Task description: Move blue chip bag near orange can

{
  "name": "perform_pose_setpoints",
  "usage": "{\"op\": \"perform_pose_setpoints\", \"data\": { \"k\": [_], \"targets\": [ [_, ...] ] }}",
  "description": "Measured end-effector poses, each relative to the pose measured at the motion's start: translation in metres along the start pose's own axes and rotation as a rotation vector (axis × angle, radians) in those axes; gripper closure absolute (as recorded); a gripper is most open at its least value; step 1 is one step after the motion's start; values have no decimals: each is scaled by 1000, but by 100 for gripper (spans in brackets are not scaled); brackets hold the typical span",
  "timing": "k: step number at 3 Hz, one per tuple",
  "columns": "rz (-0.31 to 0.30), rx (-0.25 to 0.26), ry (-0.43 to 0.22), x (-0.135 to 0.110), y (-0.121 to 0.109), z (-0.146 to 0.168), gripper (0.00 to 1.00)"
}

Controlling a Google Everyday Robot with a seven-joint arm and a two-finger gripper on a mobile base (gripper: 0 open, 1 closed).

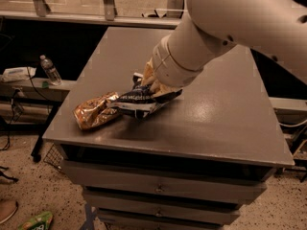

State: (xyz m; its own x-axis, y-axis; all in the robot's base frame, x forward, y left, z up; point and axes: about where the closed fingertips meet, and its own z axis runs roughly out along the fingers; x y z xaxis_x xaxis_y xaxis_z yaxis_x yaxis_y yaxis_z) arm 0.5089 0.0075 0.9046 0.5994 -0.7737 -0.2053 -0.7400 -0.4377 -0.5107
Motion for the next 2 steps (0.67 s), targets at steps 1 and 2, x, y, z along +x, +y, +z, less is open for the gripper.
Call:
{"op": "perform_pose_setpoints", "data": {
  "k": [1,2],
  "targets": [
    [1,-6,-23,-5,1,12,100],
    [6,-7,-44,-10,1,19,100]
  ]
}}
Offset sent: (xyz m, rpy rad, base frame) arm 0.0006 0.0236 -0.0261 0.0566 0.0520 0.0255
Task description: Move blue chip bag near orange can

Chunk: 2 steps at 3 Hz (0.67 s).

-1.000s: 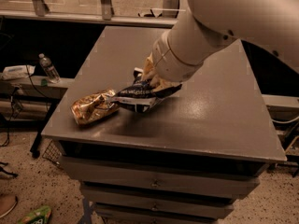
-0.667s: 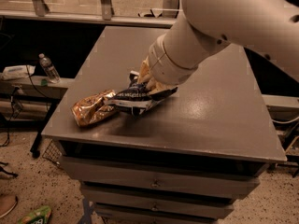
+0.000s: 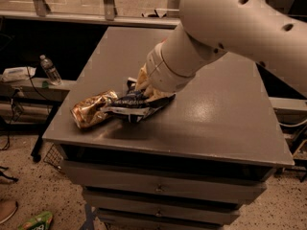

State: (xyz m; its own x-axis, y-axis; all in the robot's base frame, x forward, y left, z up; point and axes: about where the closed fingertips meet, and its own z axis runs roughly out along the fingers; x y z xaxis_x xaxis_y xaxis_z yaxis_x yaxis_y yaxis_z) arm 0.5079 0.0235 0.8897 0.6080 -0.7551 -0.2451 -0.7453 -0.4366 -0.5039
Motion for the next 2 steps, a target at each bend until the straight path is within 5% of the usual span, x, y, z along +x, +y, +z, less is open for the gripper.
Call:
{"op": "perform_pose_setpoints", "data": {
  "k": [2],
  "targets": [
    [-7,3,5,-3,-1,-3,59]
  ]
}}
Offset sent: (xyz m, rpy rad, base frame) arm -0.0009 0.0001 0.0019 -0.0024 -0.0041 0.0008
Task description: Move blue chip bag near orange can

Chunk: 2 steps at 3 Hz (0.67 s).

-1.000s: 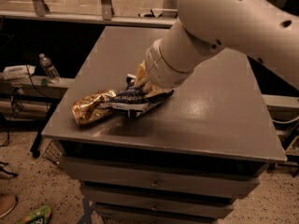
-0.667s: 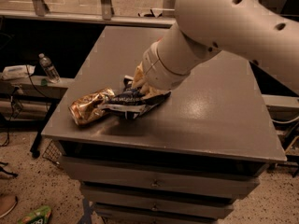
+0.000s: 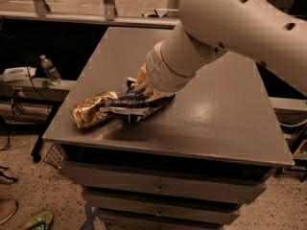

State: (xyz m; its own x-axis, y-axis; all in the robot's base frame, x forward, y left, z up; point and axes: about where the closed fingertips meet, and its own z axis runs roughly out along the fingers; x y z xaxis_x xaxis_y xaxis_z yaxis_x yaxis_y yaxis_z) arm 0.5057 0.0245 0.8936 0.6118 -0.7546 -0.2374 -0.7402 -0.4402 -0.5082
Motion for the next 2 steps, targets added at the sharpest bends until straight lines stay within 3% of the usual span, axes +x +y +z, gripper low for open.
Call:
{"op": "perform_pose_setpoints", "data": {
  "k": [2],
  "targets": [
    [-6,3,3,-3,-1,-3,12]
  ]
}}
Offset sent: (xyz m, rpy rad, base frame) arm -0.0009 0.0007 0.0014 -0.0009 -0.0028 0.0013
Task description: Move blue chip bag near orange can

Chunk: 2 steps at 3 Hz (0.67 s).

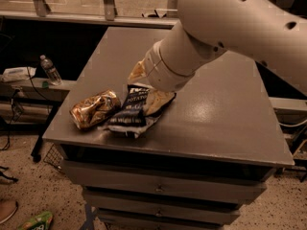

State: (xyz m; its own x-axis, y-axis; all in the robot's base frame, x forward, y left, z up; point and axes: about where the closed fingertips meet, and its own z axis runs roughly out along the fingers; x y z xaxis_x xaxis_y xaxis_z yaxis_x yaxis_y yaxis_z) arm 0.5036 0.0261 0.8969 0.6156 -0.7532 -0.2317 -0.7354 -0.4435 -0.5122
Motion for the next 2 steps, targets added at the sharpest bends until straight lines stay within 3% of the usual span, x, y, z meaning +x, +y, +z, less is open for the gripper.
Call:
{"op": "perform_pose_setpoints", "data": {
  "k": [1,2],
  "targets": [
    [-3,1,1,-2,0,-1,0],
    [-3,1,1,-2,0,-1,0]
  ]
}}
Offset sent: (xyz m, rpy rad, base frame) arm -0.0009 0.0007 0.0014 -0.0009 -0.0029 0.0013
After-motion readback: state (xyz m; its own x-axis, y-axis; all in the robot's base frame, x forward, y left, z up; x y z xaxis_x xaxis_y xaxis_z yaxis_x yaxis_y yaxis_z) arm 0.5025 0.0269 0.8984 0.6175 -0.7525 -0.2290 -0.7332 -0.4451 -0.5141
